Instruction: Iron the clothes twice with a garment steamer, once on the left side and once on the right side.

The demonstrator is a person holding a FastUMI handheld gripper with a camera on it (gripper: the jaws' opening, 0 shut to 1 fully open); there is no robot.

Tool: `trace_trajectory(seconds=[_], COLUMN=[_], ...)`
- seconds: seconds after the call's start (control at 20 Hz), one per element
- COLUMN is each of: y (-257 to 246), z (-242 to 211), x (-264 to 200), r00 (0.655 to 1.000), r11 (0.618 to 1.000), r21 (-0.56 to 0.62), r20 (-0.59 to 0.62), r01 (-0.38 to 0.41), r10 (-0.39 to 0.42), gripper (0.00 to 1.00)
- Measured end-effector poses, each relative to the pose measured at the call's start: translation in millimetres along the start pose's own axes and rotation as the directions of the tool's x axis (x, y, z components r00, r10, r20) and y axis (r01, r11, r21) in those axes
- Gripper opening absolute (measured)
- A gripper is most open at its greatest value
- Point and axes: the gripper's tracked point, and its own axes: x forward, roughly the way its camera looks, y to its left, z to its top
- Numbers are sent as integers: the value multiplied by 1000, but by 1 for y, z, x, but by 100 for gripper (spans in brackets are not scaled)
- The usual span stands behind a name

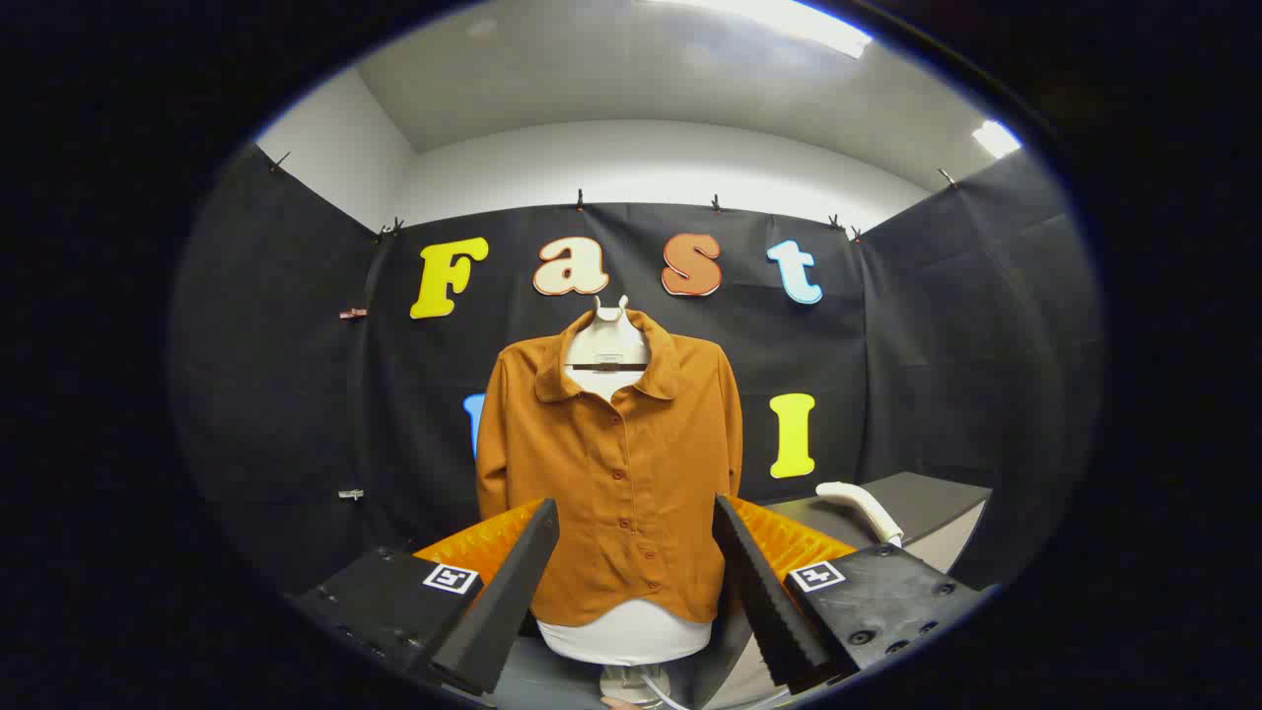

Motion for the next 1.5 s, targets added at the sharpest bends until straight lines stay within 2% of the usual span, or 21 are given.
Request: trace_trajectory(seconds=[1.2, 1.5], y=[7, 5], z=[-17, -30], x=[8, 12], r00=[998, 992], r11=[1000, 997], r21=[10, 29], r20=[-61, -109], r01=[10, 65], r10=[-10, -61], gripper=[99, 99])
